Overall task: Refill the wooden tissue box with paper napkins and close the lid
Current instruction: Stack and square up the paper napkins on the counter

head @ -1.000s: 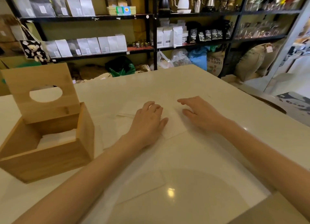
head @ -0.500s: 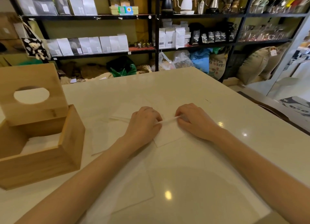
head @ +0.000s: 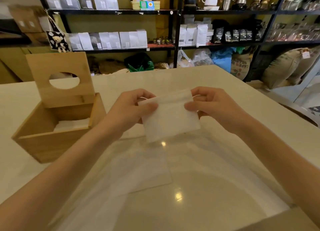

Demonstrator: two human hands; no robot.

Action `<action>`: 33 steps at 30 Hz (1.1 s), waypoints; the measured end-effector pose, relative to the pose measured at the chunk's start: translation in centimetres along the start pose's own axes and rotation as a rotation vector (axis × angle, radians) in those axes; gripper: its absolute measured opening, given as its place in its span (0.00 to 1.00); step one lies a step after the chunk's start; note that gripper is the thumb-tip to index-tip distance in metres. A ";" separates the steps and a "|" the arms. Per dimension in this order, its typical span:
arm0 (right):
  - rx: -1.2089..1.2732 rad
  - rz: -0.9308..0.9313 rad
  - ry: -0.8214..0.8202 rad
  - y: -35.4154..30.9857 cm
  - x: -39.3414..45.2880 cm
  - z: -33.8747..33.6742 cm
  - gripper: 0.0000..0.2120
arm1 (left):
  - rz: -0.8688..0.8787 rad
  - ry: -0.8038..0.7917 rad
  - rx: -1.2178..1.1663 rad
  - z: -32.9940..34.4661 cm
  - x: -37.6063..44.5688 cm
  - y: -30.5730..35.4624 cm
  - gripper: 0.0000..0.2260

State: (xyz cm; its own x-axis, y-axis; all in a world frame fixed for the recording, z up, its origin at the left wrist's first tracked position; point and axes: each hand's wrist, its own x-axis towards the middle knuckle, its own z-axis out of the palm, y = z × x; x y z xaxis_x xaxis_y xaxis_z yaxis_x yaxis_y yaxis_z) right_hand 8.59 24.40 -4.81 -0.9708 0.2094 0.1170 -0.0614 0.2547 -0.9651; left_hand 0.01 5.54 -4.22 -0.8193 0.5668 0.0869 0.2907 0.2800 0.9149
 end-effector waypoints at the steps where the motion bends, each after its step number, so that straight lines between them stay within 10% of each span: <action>1: 0.025 0.019 -0.023 -0.3 -0.3 0.6 0.06 | -0.014 0.020 0.004 -0.6 -0.8 0.0 0.04; 20: 0.052 0.291 -0.169 2.2 -4.3 7.6 0.04 | -0.096 0.045 0.257 -3.8 -7.6 -5.5 0.03; 33: -0.777 -0.120 -0.110 2.6 -4.9 8.0 0.16 | 0.195 0.022 0.845 -3.1 -8.5 -6.5 0.09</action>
State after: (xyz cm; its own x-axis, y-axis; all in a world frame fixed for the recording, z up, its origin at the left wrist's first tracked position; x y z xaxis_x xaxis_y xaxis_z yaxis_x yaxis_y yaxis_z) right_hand 11.33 16.51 -9.77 -0.9877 0.0546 0.1465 -0.0268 0.8643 -0.5023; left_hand 3.59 -3.50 -9.71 -0.7230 0.6523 0.2274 0.6900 0.6656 0.2844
